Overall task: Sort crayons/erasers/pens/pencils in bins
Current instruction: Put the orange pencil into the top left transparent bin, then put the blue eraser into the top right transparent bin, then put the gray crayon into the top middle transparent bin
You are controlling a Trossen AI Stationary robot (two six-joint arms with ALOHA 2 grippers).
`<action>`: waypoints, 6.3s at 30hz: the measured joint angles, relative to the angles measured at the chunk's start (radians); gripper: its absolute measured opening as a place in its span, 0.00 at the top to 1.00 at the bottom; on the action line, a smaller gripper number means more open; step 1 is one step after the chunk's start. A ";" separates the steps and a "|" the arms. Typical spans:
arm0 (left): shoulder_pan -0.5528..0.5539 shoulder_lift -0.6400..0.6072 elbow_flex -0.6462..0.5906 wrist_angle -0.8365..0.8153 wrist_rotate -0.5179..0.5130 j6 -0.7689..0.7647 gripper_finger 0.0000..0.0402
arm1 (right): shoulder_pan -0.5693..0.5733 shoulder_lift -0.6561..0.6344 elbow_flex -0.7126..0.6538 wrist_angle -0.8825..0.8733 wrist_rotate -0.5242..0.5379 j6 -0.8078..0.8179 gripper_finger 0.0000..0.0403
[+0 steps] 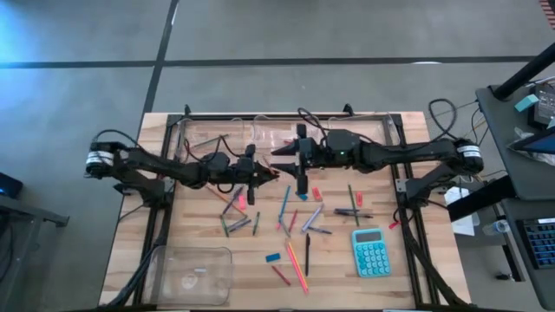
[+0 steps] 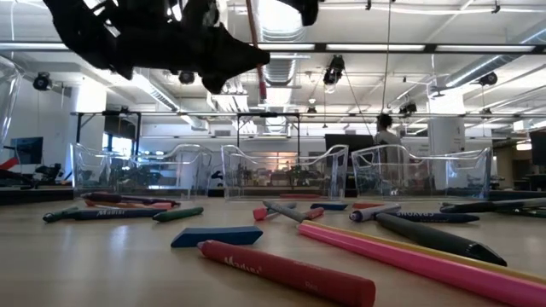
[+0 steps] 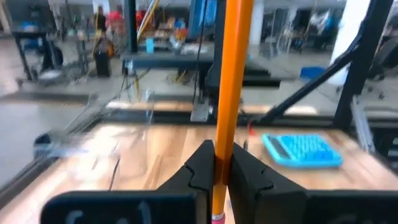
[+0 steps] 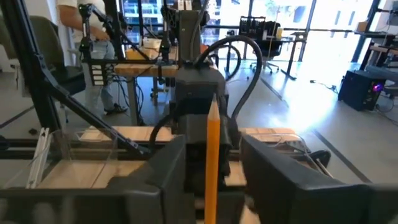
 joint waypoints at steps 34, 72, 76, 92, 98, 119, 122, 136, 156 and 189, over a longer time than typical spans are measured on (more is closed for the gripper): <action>0.396 -0.083 0.214 -1.605 -0.854 0.186 0.96 | 0.025 -0.222 -0.363 -0.123 0.084 0.020 0.64; -0.166 -0.547 -0.022 -0.609 -0.440 0.139 0.67 | 0.057 -0.222 -0.568 -0.320 0.060 -0.069 0.63; -0.222 -0.488 -0.041 -0.482 -0.443 0.178 0.68 | 0.058 -0.217 -0.630 -0.240 0.056 -0.156 0.63; -0.235 -0.405 -0.035 -0.412 -0.446 0.187 0.68 | 0.067 0.111 -0.505 -0.188 0.085 -0.304 0.63; -0.235 -0.403 -0.035 -0.418 -0.446 0.179 0.68 | 0.067 0.228 -0.400 -0.291 0.135 -0.370 0.63; -0.235 -0.394 -0.036 -0.418 -0.446 0.178 0.68 | 0.068 0.357 -0.368 -0.292 0.235 -0.552 0.64; -0.235 -0.391 -0.036 -0.416 -0.446 0.178 0.68 | 0.068 0.369 -0.368 -0.295 0.240 -0.552 0.68; -0.235 -0.381 -0.036 -0.416 -0.445 0.178 0.68 | 0.066 0.412 -0.367 -0.297 0.248 -0.483 0.97; -0.235 -0.381 -0.036 -0.417 -0.444 0.178 0.68 | 0.077 -0.095 -0.377 -0.447 0.373 -0.296 0.98; -0.235 -0.381 -0.036 -0.416 -0.444 0.176 0.68 | -0.432 -0.382 -0.569 -0.597 0.517 0.003 0.76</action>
